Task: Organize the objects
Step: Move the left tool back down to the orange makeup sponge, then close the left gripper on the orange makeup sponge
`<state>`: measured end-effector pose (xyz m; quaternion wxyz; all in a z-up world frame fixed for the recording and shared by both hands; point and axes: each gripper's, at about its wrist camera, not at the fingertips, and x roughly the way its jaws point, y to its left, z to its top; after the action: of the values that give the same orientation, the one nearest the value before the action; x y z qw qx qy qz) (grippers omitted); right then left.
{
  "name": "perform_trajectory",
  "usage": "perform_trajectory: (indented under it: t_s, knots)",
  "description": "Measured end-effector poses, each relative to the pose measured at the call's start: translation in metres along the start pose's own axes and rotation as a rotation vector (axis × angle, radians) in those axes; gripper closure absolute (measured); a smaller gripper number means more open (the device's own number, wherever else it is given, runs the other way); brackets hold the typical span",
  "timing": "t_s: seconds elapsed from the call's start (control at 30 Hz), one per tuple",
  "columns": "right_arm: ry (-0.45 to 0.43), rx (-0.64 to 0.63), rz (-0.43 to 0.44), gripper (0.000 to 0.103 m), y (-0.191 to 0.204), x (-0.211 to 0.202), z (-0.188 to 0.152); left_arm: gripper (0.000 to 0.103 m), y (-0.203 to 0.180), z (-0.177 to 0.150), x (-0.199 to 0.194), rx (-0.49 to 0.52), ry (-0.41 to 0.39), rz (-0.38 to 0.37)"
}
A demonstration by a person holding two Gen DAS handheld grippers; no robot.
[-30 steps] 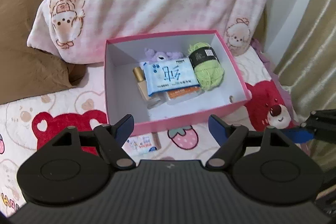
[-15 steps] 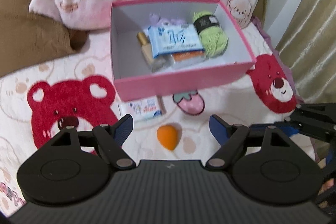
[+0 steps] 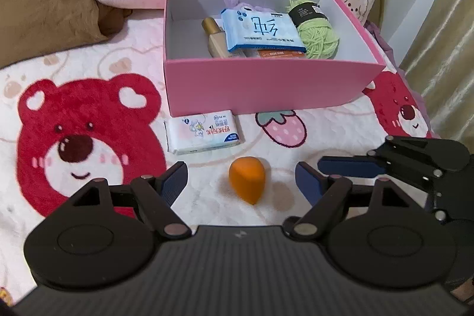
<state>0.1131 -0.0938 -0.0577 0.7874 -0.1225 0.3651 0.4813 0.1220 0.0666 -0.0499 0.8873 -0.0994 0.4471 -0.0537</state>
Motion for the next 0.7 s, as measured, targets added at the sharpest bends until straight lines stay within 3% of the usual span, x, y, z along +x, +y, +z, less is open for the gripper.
perform_trajectory:
  t_s: [0.3, 0.47, 0.7]
  knots:
    - [0.035, -0.040, -0.025, 0.038, -0.006, 0.047, -0.017, 0.024, 0.013, -0.024, 0.029, -0.059, -0.011, -0.032]
    - [0.048, 0.025, -0.055, 0.038, -0.012, 0.065, -0.028, 0.029, 0.015, -0.033, 0.042, -0.066, -0.038, -0.047]
    - [0.018, 0.033, -0.054, 0.037, -0.013, 0.071, -0.034, 0.057, 0.016, -0.039, 0.056, -0.105, -0.035, -0.098]
